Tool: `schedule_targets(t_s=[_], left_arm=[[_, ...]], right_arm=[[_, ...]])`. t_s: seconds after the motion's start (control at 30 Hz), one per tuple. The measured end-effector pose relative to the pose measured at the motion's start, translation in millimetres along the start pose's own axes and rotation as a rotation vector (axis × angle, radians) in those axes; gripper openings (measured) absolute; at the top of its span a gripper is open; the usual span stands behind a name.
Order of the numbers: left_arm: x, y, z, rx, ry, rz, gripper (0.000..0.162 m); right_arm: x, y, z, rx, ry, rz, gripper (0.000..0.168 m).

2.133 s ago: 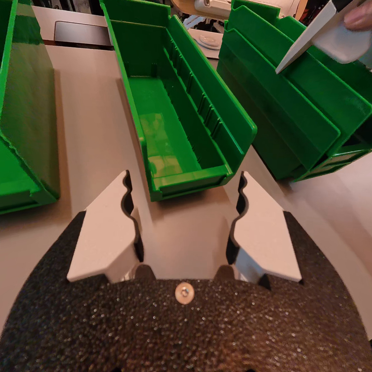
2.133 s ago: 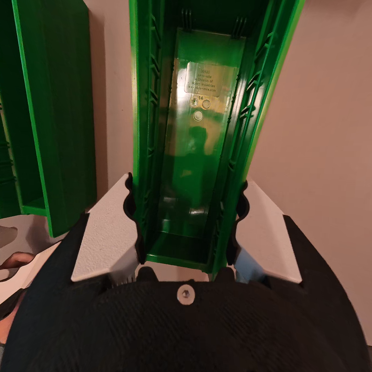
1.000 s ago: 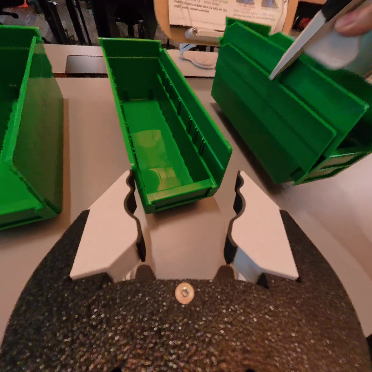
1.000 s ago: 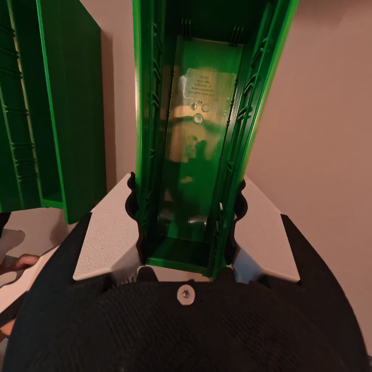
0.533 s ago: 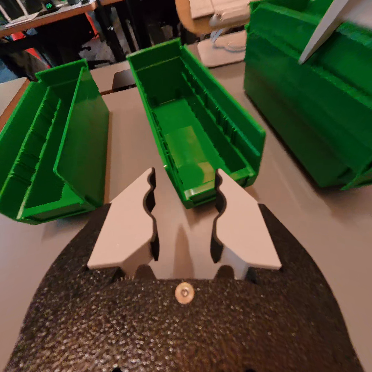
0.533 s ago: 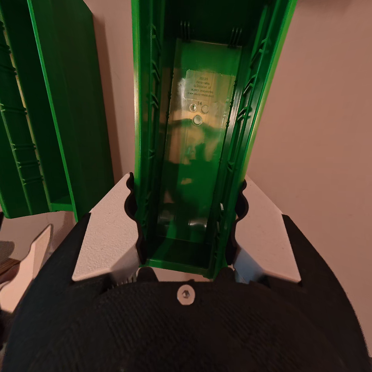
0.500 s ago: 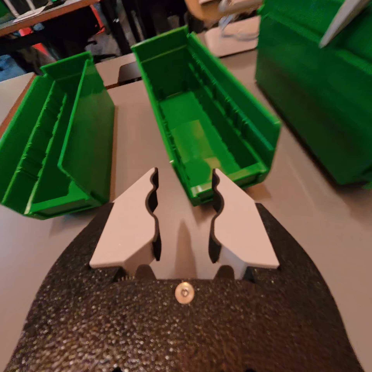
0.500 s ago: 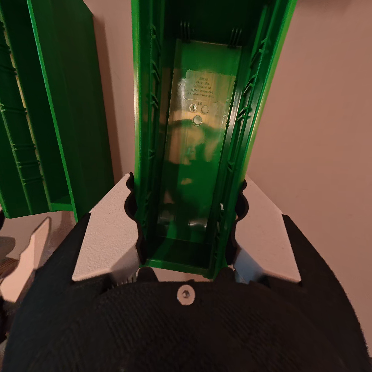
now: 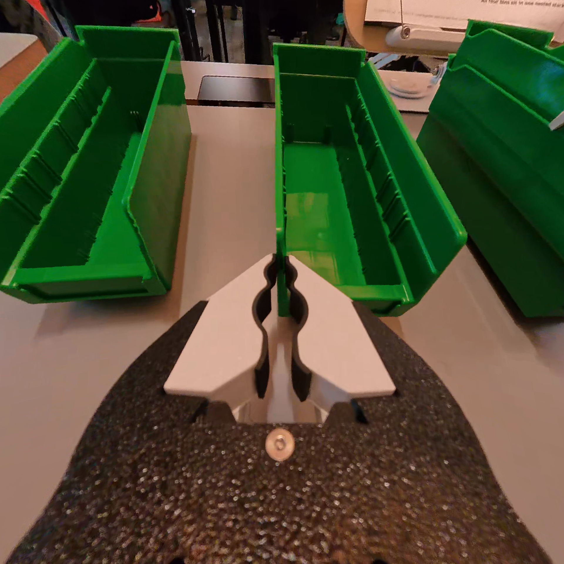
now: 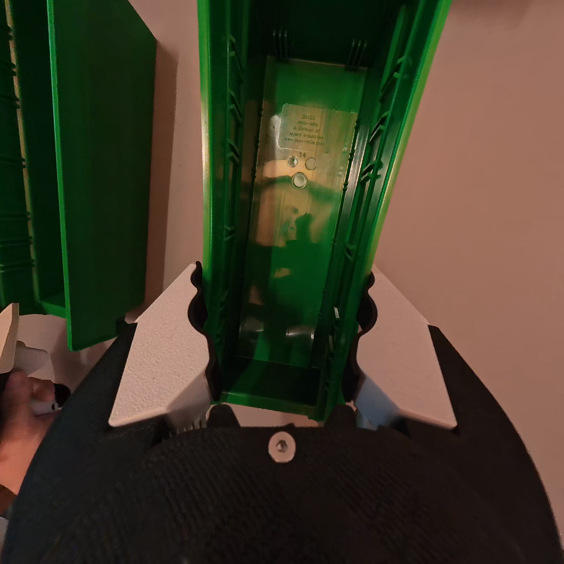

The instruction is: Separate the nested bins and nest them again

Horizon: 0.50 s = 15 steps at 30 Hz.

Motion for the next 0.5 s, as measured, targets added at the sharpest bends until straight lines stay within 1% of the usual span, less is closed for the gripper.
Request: schedule_targets(t_s=[0.03, 0.1, 0.17, 0.2, 0.27, 0.3, 0.33, 0.4, 0.43, 0.5], left_arm=[[0.3, -0.5, 0.4, 0.007, -0.006, -0.003, 0.001], [1.1, -1.9, 1.3, 0.017, -0.01, -0.015, 0.002], [-2.3, -9.4, -2.9, -0.019, -0.027, -0.023, 0.002], [-9.5, -18.5, -4.4, -0.039, -0.028, -0.001, 0.002], [-32.4, -44.7, 5.6, -0.022, -0.013, 0.123, 0.002], [-42.5, -57.5, 20.4, 0.034, 0.008, 0.186, 0.002], [-48.8, -67.3, 42.5, 0.131, 0.039, 0.226, 0.002], [-51.2, -76.8, 98.1, 0.384, 0.11, 0.241, 0.0], [-49.4, -76.5, 122.9, 0.475, 0.137, 0.238, 0.0], [-43.0, -64.3, 157.5, 0.528, 0.189, 0.207, 0.0]], right_arm=[[0.1, 0.3, 0.0, 0.002, -0.001, 0.0, 0.102], [0.4, 1.4, 0.1, 0.005, -0.003, 0.003, 0.102], [0.9, 2.7, 0.0, 0.007, -0.003, 0.004, 0.102], [1.0, 3.0, -0.1, 0.009, -0.004, 0.005, 0.103], [0.6, 3.1, -0.1, 0.012, -0.008, 0.008, 0.103], [0.6, 3.1, -0.2, 0.013, -0.009, 0.008, 0.103], [0.7, 3.2, -0.3, 0.014, -0.01, 0.008, 0.103], [1.3, 3.2, -0.5, 0.016, -0.011, 0.01, 0.103], [2.2, 3.2, -1.0, 0.018, -0.012, 0.009, 0.103], [3.9, 3.0, -1.4, 0.018, -0.015, 0.008, 0.103]])
Point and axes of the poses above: each gripper's, where its closed fingertips meet, y out along the fingers, x out of its underside, z = x × y across the jaws, the point moved 3 cm from there along -y, back along the fingers, and after that the axes turned 11 degrees about -z, right-handed, at the moved point
